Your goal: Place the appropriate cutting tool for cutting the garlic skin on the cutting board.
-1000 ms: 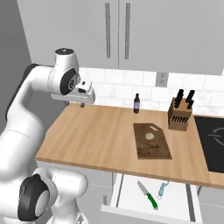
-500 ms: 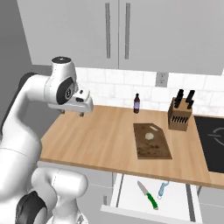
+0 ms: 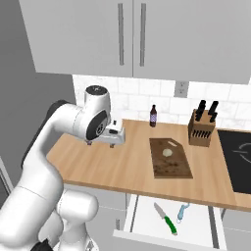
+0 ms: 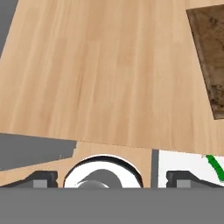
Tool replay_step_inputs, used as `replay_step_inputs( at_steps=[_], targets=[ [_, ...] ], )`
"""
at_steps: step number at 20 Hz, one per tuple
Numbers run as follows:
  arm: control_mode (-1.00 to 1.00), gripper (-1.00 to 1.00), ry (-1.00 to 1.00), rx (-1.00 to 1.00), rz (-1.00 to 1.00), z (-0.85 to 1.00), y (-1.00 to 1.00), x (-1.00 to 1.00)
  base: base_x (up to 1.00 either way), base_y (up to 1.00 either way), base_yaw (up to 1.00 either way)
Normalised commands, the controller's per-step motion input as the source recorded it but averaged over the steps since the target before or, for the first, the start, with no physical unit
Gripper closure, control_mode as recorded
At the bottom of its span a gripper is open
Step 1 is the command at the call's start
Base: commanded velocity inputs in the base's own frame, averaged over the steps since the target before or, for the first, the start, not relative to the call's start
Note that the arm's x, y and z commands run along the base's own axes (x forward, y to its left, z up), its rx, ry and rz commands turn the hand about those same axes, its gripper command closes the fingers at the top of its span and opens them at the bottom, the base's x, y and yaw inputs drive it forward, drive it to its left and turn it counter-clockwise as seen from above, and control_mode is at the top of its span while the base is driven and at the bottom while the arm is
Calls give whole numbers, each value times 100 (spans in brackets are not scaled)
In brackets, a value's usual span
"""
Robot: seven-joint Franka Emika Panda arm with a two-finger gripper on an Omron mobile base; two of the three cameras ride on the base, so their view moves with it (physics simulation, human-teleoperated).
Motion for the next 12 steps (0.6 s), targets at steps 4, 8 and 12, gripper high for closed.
replay_step_inputs(
  at_steps=[4,8,12],
  targets=[
    [-100,-100,0,2,13,-52,-100,-3,0,0,0],
    [-100,-100,0,1,11,-49,-100,-9,0,0,0],
    [-100,-100,2,-1,8,-38,-98,-13,0,0,0]
  ],
)
